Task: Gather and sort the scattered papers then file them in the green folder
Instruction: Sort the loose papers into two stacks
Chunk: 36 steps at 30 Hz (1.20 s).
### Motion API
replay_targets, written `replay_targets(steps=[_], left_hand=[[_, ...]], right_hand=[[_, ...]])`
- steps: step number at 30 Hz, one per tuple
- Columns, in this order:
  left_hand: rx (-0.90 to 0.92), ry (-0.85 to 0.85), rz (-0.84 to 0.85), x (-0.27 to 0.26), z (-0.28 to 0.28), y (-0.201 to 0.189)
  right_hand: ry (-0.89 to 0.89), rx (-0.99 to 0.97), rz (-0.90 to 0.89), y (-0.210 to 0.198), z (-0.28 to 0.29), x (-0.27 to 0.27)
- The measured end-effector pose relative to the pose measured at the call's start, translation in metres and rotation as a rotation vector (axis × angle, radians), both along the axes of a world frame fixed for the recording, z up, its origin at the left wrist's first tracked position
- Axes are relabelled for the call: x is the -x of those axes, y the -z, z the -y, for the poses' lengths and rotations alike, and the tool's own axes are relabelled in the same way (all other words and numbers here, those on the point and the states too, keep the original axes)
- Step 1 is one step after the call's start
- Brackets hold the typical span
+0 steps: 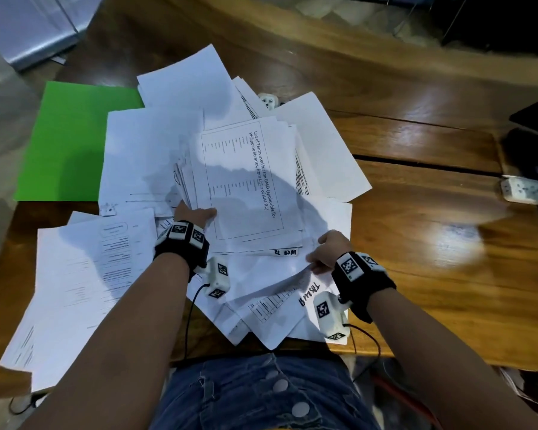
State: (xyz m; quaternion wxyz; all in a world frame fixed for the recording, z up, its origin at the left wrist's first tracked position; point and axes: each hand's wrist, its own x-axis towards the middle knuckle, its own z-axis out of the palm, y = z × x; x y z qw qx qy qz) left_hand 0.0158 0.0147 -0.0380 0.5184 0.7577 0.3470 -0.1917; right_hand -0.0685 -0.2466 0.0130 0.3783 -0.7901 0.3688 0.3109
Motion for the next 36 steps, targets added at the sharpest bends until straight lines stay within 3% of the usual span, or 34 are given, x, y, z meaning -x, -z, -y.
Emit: replay_targets(steps=[8,13,19,23,28,32,36], left_hand=[[0.143,-0.103,0.059,0.006,0.002,-0.003],[0.142,-0.105,0.127,0.01,0.0,-0.01],[0.259,0.022,0.279,0.006,0.001,-0.037],[0.307,0.11,0.398,-0.016,0.017,-0.08],[0.102,0.236,0.645,-0.048,0.046,-0.132],[0.078,0.172,0.808,-0.048,0.06,-0.155],[0.179,0.095,0.771,-0.032,0.06,-0.144]], right_hand=[[-0.164,0.112,0.121,-0.005,0.019,-0.022],[-0.201,-0.062,0.211,0.001,0.004,-0.048],[-0.07,-0.2,0.371,-0.002,-0.004,-0.082],[0.192,-0.312,0.603,-0.026,0.001,-0.102],[0.285,-0.305,0.915,-0.086,0.007,-0.12],[0.289,-0.389,1.126,-0.112,0.011,-0.122],[0.275,-0.489,1.121,-0.111,0.01,-0.103]])
